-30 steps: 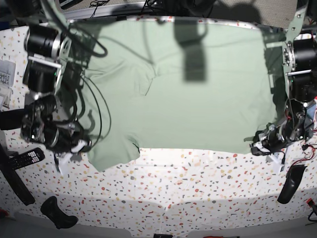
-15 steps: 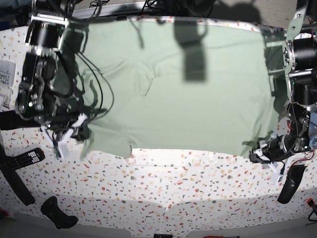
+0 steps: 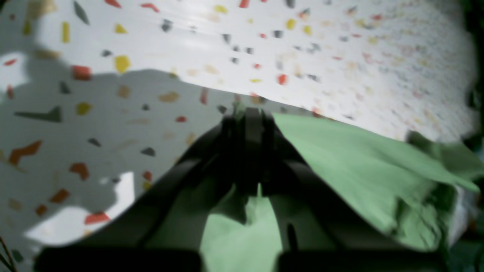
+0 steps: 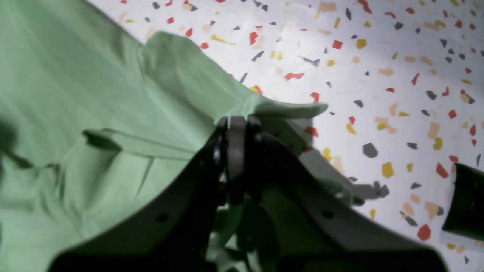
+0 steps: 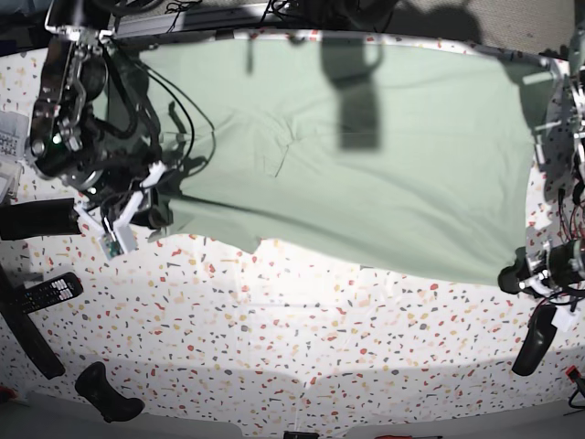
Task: Fold the T-shirt properly
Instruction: 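Lift the hem with both grippers and fold it toward the collar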
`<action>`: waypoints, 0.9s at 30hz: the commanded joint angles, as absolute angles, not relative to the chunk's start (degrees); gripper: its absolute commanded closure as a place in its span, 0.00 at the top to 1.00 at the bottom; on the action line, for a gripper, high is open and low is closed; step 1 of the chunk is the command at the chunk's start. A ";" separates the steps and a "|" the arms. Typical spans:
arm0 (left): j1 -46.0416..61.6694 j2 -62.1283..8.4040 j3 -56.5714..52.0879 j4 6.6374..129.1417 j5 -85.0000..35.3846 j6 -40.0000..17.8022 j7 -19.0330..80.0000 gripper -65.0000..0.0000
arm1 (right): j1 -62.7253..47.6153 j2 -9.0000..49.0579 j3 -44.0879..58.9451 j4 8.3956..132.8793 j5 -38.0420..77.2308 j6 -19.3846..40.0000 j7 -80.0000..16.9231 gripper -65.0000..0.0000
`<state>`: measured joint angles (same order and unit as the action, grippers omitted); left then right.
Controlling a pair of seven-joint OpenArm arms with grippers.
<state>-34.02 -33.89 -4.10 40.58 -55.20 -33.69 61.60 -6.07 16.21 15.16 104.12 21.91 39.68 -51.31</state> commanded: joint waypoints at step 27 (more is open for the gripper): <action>-24.88 -37.17 -4.47 47.11 -70.17 -40.00 67.68 0.00 | -6.72 16.99 24.67 111.70 17.06 40.00 -50.46 0.00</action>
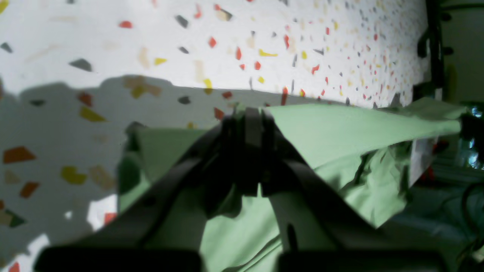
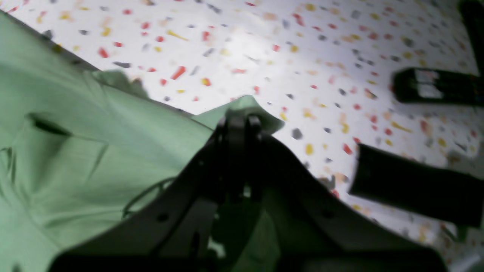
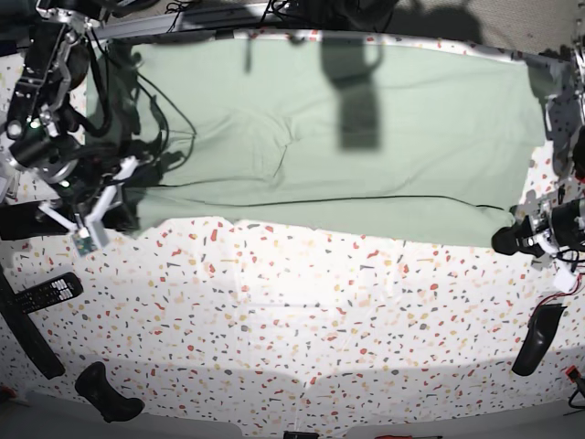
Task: Fold the T-shirt properly
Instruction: 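Lift the hem with both grippers and fold it toward the collar, then lay the folded hem down over the collar side with both grippers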
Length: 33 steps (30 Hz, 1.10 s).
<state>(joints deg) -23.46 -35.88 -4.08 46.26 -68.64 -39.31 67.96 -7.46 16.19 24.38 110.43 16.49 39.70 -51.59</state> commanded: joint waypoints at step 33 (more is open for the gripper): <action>-19.14 -42.61 -9.34 58.54 -69.76 -39.92 70.22 0.00 | -6.87 16.78 26.46 111.70 26.15 40.00 -54.59 0.00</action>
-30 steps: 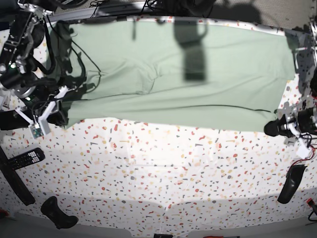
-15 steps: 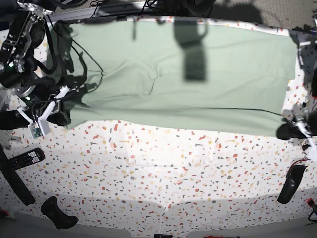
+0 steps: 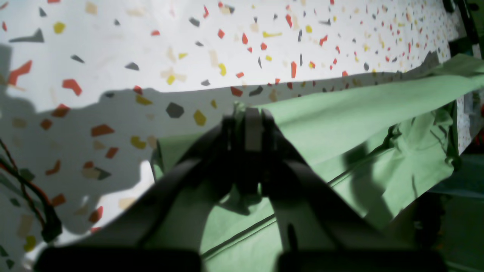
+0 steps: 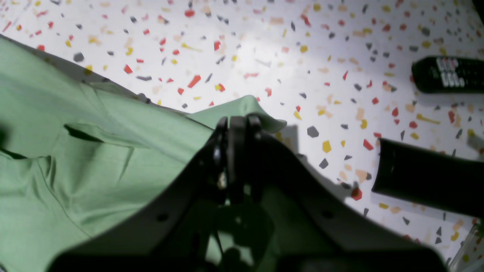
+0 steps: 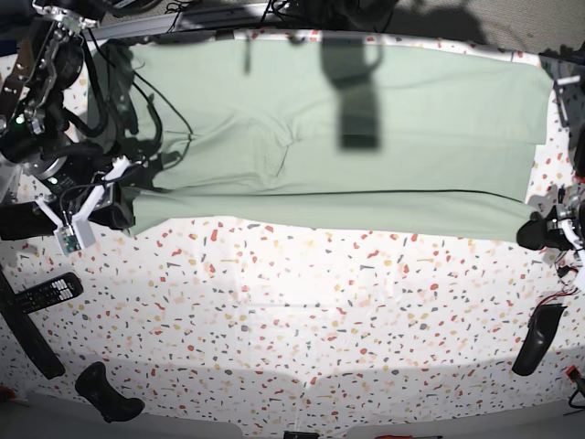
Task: Fold the T-shirt properly
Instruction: 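Lay the folded hem down over the collar side with both grippers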
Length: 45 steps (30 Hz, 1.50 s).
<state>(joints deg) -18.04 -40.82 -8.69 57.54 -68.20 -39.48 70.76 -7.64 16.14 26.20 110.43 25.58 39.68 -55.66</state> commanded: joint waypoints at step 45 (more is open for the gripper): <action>-10.31 -42.57 -9.34 58.65 -70.98 -40.00 70.08 0.40 | -13.50 13.96 26.52 111.70 30.89 40.00 -64.18 0.35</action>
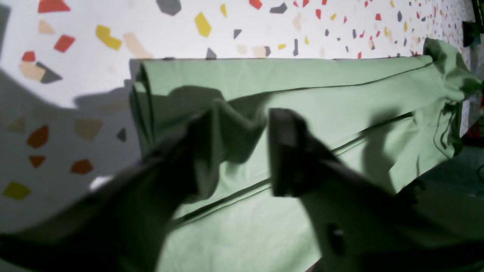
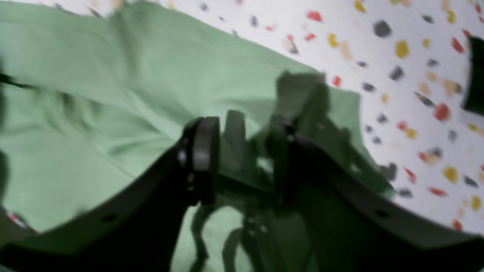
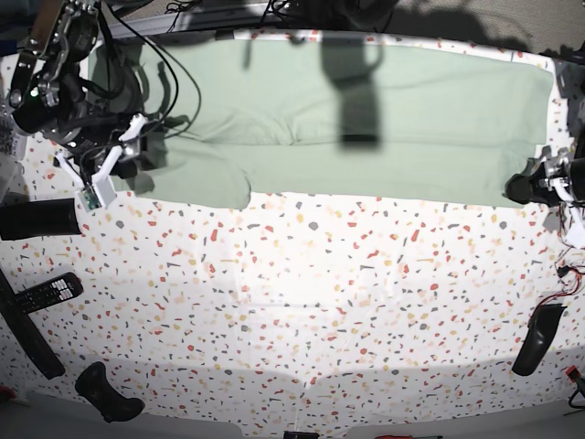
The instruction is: Fold the T-shirt properly
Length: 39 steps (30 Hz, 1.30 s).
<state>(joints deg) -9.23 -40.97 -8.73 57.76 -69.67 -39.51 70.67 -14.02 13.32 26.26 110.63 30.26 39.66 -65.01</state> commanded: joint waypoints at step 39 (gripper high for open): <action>-10.63 -39.57 -9.34 58.65 -69.91 -40.00 65.54 0.44 | 3.49 13.34 26.52 89.49 28.67 40.00 -61.89 0.35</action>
